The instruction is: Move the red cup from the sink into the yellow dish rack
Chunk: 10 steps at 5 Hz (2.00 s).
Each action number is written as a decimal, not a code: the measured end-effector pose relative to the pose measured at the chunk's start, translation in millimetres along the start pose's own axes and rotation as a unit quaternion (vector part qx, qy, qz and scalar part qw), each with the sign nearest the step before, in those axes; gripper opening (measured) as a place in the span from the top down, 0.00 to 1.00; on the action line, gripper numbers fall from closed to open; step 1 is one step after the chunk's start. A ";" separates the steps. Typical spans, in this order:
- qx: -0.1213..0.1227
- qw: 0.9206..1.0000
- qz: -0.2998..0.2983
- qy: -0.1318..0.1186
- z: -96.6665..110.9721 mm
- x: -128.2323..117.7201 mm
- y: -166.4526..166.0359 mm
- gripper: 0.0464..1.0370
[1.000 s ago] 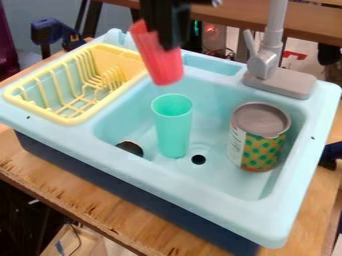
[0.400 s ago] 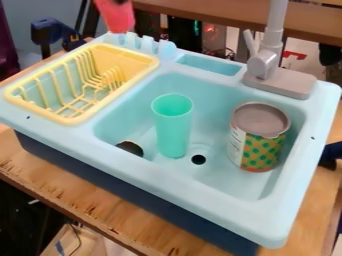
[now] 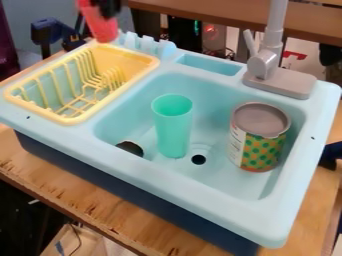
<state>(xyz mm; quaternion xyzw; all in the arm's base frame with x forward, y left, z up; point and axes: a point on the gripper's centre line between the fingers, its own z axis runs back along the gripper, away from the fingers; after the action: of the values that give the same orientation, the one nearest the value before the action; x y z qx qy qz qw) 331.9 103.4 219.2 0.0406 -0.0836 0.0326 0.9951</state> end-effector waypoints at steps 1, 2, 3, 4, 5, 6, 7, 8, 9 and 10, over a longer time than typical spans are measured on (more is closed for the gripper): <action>-0.007 0.999 0.003 0.045 -29.0 0.8 0.7 0.96; -0.009 0.998 0.002 0.056 -36.1 0.8 -0.2 0.96; -0.022 0.997 -0.002 0.067 -46.8 -5.2 -5.5 0.96; -0.028 0.997 -0.006 0.067 -51.4 -6.3 -8.4 0.96; -0.046 0.997 -0.013 0.053 -52.2 -1.6 -14.1 0.96; -0.068 0.996 -0.018 0.048 -59.4 2.5 -20.5 0.96; -0.078 0.996 -0.020 0.039 -59.2 5.1 -23.8 0.96; -0.077 0.995 -0.014 0.056 -66.9 3.1 -23.7 0.94; -0.074 0.994 -0.016 0.077 -72.6 -1.4 -22.3 0.75; -0.074 0.994 -0.028 0.070 -65.2 4.7 -28.5 0.47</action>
<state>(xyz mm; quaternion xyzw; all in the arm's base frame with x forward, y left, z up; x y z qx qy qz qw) 349.2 80.9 153.8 -0.0332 -0.0145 0.0014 0.9993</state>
